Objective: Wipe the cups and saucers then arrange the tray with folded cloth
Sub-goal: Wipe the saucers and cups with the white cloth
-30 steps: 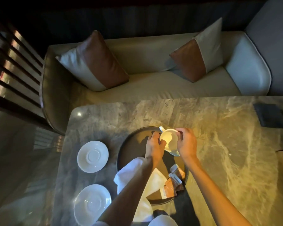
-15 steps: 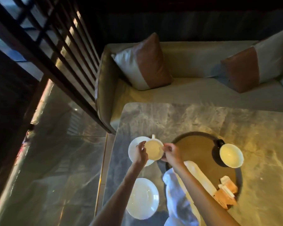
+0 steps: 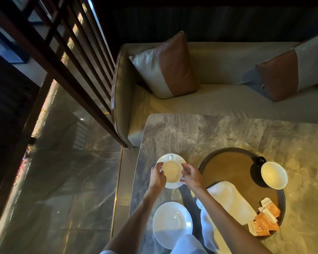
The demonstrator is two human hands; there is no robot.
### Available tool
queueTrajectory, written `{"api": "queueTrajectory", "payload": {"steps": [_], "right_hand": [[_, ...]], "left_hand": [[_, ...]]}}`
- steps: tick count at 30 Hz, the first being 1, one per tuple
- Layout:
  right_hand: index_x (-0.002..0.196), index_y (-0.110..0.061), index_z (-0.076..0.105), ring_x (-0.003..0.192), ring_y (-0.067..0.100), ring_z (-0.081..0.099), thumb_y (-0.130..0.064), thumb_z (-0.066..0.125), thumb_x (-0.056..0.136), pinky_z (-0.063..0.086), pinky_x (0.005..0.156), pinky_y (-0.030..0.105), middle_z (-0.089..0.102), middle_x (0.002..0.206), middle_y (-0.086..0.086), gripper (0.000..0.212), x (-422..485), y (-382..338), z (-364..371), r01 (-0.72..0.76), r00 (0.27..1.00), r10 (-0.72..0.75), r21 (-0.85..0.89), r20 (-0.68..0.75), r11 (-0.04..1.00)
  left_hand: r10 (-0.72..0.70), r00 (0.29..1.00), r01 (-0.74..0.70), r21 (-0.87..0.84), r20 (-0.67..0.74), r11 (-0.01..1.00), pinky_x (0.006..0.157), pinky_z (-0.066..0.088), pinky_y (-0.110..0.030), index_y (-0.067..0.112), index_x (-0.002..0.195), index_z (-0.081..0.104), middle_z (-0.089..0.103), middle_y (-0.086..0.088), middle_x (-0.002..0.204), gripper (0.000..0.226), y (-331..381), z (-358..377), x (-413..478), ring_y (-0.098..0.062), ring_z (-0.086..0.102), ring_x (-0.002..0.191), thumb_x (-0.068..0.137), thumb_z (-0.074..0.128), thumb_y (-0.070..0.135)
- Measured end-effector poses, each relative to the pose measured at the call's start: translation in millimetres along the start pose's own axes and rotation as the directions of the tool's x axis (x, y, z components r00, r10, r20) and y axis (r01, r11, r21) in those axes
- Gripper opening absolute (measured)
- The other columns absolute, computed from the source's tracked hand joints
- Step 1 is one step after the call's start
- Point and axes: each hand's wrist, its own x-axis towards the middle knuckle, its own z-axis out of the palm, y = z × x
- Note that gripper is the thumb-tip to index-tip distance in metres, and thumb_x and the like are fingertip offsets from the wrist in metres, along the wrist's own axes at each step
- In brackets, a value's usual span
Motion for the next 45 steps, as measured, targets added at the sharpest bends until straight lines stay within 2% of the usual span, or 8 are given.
{"api": "queueTrajectory", "payload": {"steps": [4, 9, 15, 31, 37, 41, 43, 45], "right_hand": [[0.122, -0.018, 0.06, 0.113, 0.028, 0.058, -0.012, 0.055, 0.098, 0.058, 0.089, 0.049, 0.061, 0.13, 0.009, 0.026, 2.9, 0.9, 0.3, 0.009, 1.0, -0.009, 0.005, -0.002, 1.0], [0.118, -0.025, 0.062, 0.114, 0.026, 0.058, -0.03, 0.05, 0.1, 0.052, 0.1, 0.049, 0.062, 0.126, 0.007, 0.022, 0.8, 7.3, 1.7, -0.031, 0.998, 0.03, 0.021, 0.046, 0.999], [0.106, -0.028, 0.064, 0.117, 0.03, 0.06, -0.031, 0.052, 0.099, 0.047, 0.105, 0.049, 0.066, 0.12, 0.007, 0.014, -2.0, 17.5, 0.1, -0.091, 0.995, 0.087, 0.13, 0.04, 0.987], [0.099, -0.032, 0.064, 0.113, 0.027, 0.061, -0.032, 0.053, 0.099, 0.049, 0.104, 0.046, 0.067, 0.112, 0.002, 0.012, -6.2, 15.0, -0.6, -0.091, 0.996, 0.088, 0.14, 0.027, 0.986], [0.093, -0.035, 0.065, 0.115, 0.028, 0.061, -0.03, 0.054, 0.098, 0.048, 0.105, 0.049, 0.067, 0.115, 0.005, 0.014, -5.2, 14.8, -2.5, -0.108, 0.994, 0.101, 0.184, 0.051, 0.977], [0.123, -0.017, 0.061, 0.121, 0.03, 0.058, -0.023, 0.051, 0.1, 0.042, 0.11, 0.048, 0.063, 0.128, 0.011, 0.026, -5.1, 14.2, -8.2, -0.103, 0.993, 0.083, 0.261, 0.083, 0.96], [0.133, -0.008, 0.053, 0.117, 0.03, 0.059, -0.017, 0.049, 0.102, 0.043, 0.109, 0.045, 0.061, 0.128, 0.013, 0.033, -10.8, 12.9, -22.6, -0.065, 0.997, 0.052, 0.278, 0.054, 0.958], [0.132, -0.001, 0.053, 0.101, 0.029, 0.063, -0.012, 0.047, 0.102, 0.049, 0.099, 0.041, 0.061, 0.119, 0.017, 0.033, -19.8, 10.9, -53.3, -0.001, 1.0, -0.001, 0.311, 0.006, 0.95]], "left_hand": [[-0.038, 0.999, 0.038, -0.05, 0.016, 0.998, 0.095, 0.051, -0.042, 0.0, 0.13, 0.051, 0.059, -0.021, 0.127, 0.046, 1.0, -0.2, 1.6, -0.035, 0.055, 0.119, 0.086, 0.042, -0.013], [-0.105, 0.99, 0.123, -0.201, 0.097, 0.972, 0.099, 0.05, -0.055, 0.009, 0.133, 0.051, 0.057, -0.019, 0.127, 0.064, -0.5, -3.9, -4.4, -0.037, 0.055, 0.117, 0.072, 0.044, 0.024], [-0.055, 0.995, 0.075, -0.256, 0.084, 0.964, 0.099, 0.051, -0.055, 0.005, 0.131, 0.056, 0.061, -0.017, 0.119, 0.064, -7.0, -2.1, -9.2, -0.034, 0.057, 0.113, 0.073, 0.047, 0.031], [0.033, 0.995, -0.005, -0.286, 0.093, 0.958, 0.093, 0.052, -0.054, 0.004, 0.125, 0.059, 0.061, -0.011, 0.109, 0.054, -8.4, 0.5, -13.2, -0.027, 0.058, 0.104, 0.08, 0.043, 0.03], [-0.11, 0.989, 0.139, -0.333, 0.103, 0.933, 0.08, 0.054, -0.041, 0.01, 0.124, 0.057, 0.056, -0.01, 0.114, 0.059, 4.2, -0.1, -12.3, -0.027, 0.051, 0.108, 0.069, 0.044, 0.026], [-0.163, 0.986, 0.154, -0.173, -0.038, 0.973, 0.093, 0.051, -0.051, 0.001, 0.13, 0.049, 0.054, -0.019, 0.12, 0.069, 13.2, -1.2, -13.6, -0.034, 0.052, 0.109, 0.069, 0.042, 0.033], [-0.177, 0.965, 0.166, -0.069, -0.192, 0.984, 0.095, 0.044, -0.045, 0.0, 0.123, 0.047, 0.051, -0.022, 0.12, 0.055, 16.5, 2.4, -17.9, -0.039, 0.049, 0.112, 0.079, 0.041, 0.031], [-0.095, 0.934, 0.109, 0.022, -0.345, 0.994, 0.088, 0.037, -0.039, 0.002, 0.124, 0.045, 0.048, -0.022, 0.12, 0.039, 24.6, 11.8, -22.4, -0.038, 0.046, 0.114, 0.088, 0.045, 0.018]]}}
